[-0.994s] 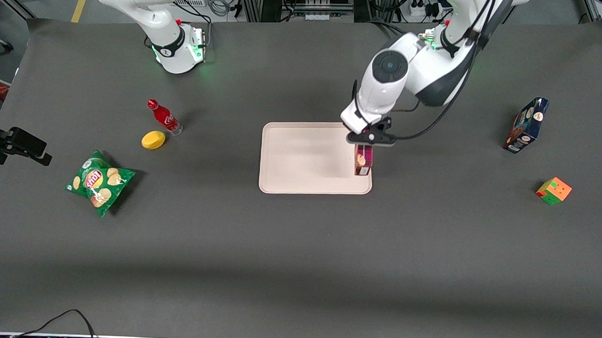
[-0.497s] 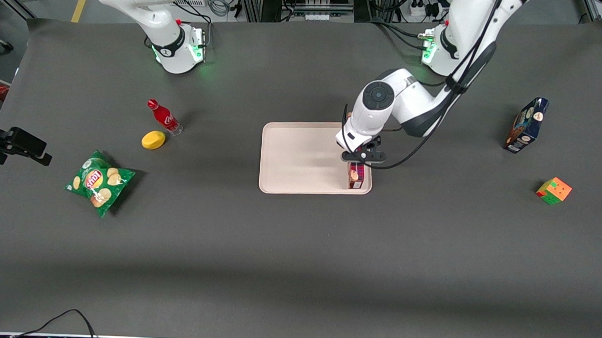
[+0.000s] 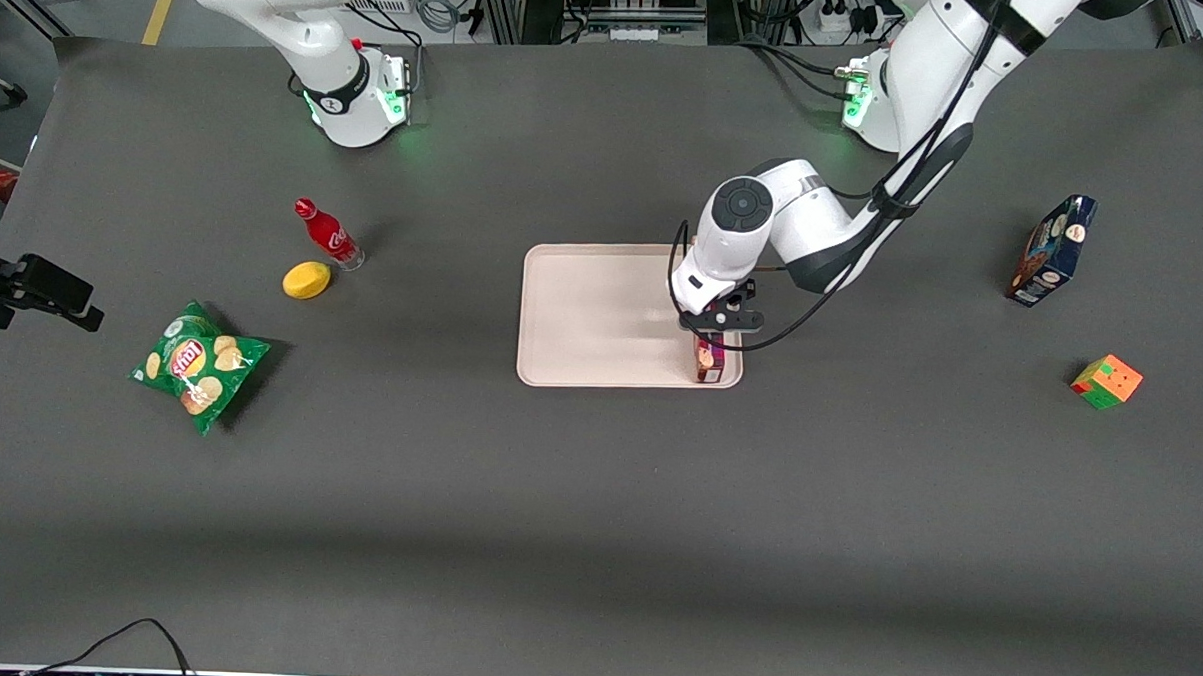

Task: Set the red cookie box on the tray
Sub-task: 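Carry the box over the white tray and lower it onto it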

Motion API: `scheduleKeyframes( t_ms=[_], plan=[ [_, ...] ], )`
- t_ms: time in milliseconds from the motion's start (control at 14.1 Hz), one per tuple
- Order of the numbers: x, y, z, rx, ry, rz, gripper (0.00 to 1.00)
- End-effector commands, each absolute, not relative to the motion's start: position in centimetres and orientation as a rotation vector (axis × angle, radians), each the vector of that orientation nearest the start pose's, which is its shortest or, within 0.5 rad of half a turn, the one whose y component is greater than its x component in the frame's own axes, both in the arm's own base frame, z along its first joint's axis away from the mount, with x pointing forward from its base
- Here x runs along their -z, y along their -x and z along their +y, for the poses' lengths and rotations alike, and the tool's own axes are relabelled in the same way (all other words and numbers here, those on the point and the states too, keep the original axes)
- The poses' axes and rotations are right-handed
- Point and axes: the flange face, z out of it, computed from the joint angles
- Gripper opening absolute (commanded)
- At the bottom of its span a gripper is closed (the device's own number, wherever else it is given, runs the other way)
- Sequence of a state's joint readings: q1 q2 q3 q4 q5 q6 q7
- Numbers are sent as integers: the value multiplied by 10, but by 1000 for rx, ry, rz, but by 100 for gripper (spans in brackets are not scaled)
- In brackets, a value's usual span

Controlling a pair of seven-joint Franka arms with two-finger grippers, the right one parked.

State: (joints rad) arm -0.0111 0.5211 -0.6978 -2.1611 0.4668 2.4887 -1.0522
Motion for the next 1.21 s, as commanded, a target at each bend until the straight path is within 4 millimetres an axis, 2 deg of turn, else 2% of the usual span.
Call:
scheduleKeyframes(
  t_ms=[0, 426, 568, 710, 923, 994, 1135],
  plan=[
    [-200, -425, -371, -66, 3157, -48, 100],
    [-202, -427, -368, -61, 3151, -55, 100],
    [-222, -438, -368, -8, 3138, -50, 100],
    [-258, -453, -364, -2, 3052, 24, 100],
    [-347, -477, -362, -90, 3049, 39, 100],
    [-378, -482, -357, -96, 3056, 81, 100],
    [-423, -496, -327, -50, 3036, 128, 100]
  ],
)
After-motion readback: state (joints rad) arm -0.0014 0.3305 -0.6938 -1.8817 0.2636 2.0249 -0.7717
